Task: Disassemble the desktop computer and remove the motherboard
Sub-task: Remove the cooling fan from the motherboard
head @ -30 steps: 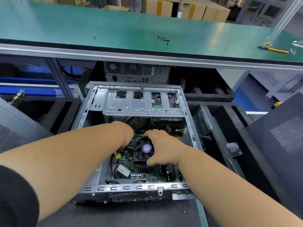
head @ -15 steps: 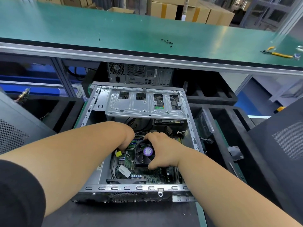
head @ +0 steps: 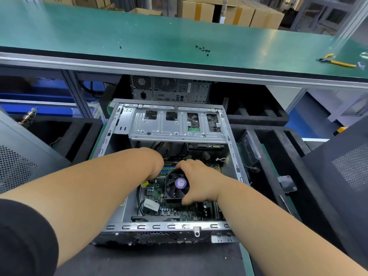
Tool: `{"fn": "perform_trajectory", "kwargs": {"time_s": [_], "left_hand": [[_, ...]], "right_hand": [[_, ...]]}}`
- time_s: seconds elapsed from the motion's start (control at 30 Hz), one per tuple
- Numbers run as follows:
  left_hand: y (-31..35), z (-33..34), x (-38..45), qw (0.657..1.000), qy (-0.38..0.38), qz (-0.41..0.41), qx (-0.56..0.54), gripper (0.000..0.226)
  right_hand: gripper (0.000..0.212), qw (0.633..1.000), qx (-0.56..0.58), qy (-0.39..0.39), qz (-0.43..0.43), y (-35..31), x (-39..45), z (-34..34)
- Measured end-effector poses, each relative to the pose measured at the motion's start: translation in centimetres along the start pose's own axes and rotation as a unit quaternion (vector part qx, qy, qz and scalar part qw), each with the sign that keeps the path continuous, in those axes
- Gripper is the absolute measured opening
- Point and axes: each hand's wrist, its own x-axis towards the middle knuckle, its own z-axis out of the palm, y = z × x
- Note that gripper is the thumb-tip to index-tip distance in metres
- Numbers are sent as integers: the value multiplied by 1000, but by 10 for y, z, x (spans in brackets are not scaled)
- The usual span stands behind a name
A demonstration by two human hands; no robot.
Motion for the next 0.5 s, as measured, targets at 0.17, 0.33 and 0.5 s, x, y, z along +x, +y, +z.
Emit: {"fn": "perform_trajectory", "kwargs": {"time_s": [0.17, 0.33, 0.5], "left_hand": [[6, -3, -7, 999, 26, 10, 31, 11], [17, -3, -9, 997, 39, 14, 58, 19], [25, -1, -7, 996, 44, 19, 71, 26]], "right_hand": [[91, 1000, 0, -14, 5, 1, -1, 0], [84, 1000, -11, -16, 8, 1, 0, 1], [82, 999, -25, -18, 9, 2, -1, 1]]}}
